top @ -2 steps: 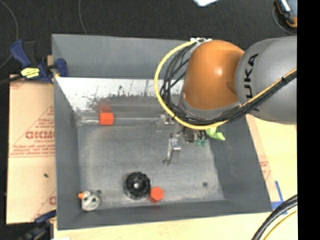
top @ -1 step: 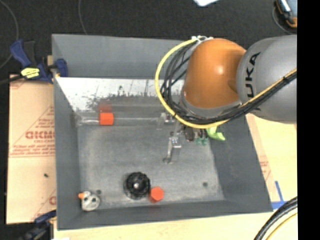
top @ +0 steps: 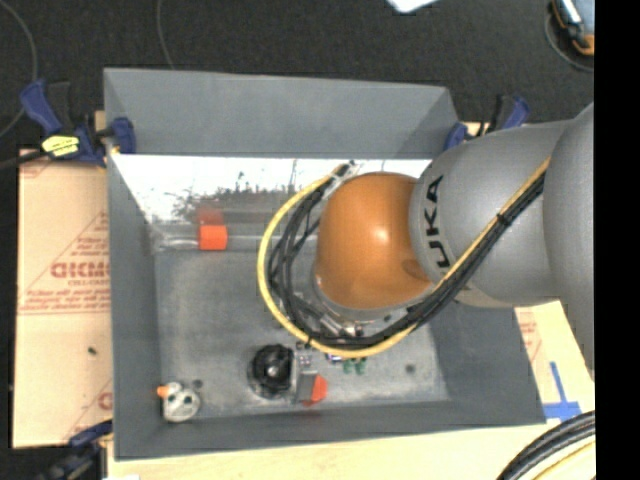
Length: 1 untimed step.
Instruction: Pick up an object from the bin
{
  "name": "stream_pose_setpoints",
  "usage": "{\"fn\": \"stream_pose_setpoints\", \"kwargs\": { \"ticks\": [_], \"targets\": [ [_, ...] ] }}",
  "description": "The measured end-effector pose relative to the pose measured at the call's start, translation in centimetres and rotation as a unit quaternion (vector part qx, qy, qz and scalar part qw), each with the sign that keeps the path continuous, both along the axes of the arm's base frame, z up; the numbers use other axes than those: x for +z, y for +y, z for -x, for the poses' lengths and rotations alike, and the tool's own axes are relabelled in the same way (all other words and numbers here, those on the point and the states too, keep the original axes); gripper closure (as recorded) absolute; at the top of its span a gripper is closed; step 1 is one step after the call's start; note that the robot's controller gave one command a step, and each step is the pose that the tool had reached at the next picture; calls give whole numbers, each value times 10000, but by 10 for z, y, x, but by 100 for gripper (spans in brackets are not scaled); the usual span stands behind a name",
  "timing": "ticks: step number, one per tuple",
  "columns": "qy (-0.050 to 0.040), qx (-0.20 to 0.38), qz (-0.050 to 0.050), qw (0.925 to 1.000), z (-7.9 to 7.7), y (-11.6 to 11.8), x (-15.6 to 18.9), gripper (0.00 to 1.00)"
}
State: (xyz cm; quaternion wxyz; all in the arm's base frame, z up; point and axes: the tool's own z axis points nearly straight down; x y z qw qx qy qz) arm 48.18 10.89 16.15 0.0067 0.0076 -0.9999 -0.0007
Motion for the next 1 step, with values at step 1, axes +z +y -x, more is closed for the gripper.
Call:
{"fn": "stream_pose_setpoints", "kwargs": {
  "ticks": [1],
  "targets": [
    [-105,208,1,9997,-39,0,-15,0]
  ]
}}
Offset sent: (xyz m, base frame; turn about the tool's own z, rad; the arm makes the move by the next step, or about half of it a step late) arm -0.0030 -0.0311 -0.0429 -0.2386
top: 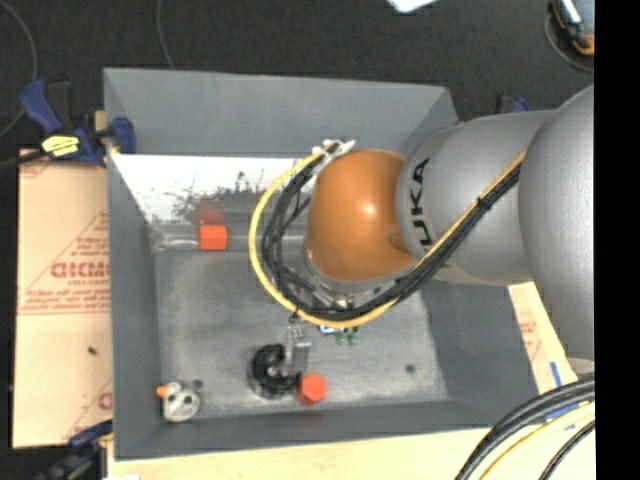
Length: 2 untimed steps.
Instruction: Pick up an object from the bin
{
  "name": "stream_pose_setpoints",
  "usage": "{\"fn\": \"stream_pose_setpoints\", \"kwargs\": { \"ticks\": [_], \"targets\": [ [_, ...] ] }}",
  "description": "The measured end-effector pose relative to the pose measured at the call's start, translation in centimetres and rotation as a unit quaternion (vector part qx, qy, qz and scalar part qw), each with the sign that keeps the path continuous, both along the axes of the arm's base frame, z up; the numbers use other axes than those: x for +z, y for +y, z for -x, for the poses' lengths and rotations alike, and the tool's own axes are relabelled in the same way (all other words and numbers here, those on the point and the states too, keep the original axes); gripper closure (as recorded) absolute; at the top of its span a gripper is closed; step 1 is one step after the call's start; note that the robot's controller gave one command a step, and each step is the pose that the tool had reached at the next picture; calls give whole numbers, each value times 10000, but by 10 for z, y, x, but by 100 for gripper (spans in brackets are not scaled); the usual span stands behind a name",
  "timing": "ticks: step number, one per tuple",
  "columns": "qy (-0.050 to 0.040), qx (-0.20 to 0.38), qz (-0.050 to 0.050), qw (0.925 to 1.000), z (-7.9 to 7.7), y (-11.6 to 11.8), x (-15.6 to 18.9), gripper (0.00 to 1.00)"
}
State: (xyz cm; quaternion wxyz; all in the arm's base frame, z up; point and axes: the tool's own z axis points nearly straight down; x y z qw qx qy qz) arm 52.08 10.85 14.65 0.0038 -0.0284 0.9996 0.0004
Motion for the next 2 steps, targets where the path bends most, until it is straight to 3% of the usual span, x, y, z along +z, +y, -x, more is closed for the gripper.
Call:
{"fn": "stream_pose_setpoints", "kwargs": {
  "ticks": [1,2],
  "targets": [
    [79,816,-3,9966,34,-25,-23,0],
    [-24,1974,13,9803,5,4,-75,0]
  ]
}}
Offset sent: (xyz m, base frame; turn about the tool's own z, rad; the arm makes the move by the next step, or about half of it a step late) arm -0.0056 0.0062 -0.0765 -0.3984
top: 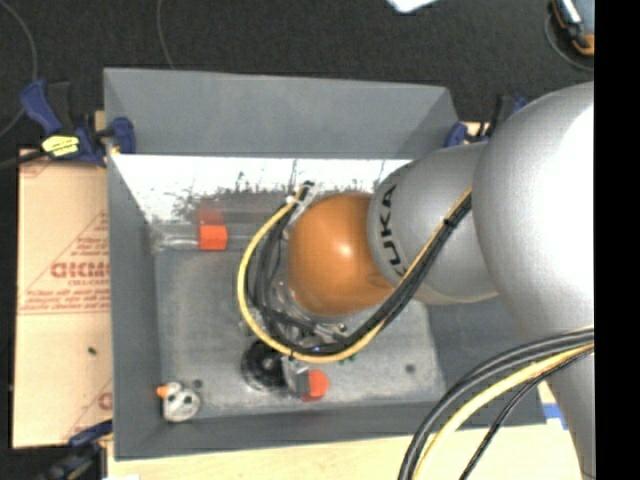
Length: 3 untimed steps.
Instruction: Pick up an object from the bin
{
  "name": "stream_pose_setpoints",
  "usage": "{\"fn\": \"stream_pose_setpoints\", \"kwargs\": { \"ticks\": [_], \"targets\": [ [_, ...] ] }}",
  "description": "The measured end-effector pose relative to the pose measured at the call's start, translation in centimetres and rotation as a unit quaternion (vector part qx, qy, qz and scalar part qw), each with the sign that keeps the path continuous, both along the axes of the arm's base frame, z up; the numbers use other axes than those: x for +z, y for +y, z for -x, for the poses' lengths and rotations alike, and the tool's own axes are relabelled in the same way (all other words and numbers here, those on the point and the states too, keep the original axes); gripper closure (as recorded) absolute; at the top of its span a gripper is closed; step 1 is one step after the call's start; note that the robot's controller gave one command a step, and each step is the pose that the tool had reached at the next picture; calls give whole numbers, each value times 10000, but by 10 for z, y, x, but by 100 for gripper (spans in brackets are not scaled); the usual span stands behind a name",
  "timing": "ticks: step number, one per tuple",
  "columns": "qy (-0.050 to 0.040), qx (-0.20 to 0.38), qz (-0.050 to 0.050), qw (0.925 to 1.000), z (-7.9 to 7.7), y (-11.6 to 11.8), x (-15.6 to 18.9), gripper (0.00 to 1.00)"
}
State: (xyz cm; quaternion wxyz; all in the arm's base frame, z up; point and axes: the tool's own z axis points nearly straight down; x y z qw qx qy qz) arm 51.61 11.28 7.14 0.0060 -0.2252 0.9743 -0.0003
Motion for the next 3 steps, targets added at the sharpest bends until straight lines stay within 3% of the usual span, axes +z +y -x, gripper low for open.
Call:
{"fn": "stream_pose_setpoints", "kwargs": {
  "ticks": [1,3],
  "targets": [
    [54,2369,5,9715,40,-56,15,100],
    [60,2342,5,9722,39,-56,15,100]
  ]
}}
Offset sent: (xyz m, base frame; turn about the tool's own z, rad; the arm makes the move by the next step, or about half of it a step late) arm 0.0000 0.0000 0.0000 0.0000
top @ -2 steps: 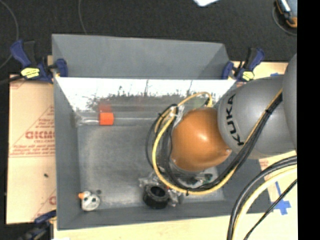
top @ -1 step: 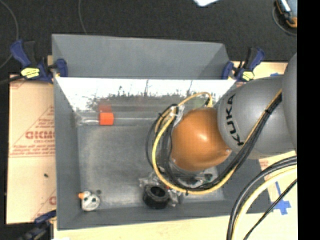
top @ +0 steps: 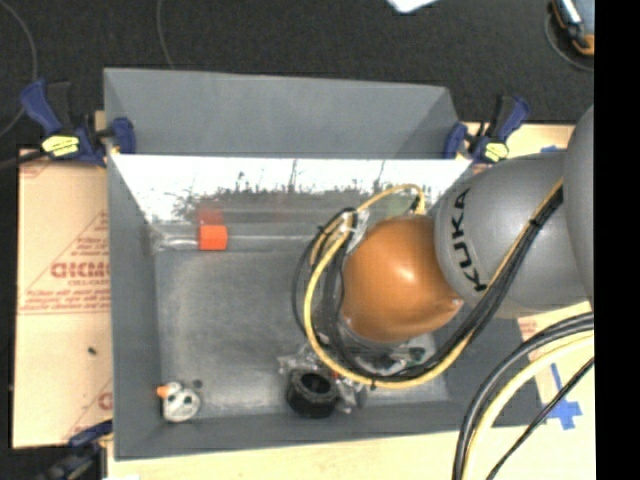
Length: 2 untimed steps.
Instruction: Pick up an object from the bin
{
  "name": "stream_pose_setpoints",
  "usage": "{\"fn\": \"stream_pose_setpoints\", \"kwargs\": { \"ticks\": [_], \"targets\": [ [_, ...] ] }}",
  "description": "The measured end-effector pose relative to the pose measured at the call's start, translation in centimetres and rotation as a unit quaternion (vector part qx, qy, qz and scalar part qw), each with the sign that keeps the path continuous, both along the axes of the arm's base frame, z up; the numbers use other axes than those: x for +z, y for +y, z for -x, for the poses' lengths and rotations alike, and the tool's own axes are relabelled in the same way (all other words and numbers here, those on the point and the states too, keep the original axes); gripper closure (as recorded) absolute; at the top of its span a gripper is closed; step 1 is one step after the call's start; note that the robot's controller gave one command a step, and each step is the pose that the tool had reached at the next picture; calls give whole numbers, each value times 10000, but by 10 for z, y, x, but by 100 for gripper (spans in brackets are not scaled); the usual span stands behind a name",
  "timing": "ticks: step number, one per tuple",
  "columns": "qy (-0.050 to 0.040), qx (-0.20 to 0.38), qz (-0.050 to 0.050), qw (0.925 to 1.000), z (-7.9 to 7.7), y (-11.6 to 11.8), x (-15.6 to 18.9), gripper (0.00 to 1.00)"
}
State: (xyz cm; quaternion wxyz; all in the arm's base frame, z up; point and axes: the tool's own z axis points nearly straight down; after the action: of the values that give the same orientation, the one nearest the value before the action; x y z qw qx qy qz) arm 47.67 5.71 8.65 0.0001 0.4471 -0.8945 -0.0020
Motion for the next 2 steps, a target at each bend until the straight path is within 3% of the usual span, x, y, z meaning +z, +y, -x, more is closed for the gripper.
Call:
{"fn": "stream_pose_setpoints", "kwargs": {
  "ticks": [2],
  "targets": [
    [4,-11,2,10000,0,0,0,100]
  ]
}}
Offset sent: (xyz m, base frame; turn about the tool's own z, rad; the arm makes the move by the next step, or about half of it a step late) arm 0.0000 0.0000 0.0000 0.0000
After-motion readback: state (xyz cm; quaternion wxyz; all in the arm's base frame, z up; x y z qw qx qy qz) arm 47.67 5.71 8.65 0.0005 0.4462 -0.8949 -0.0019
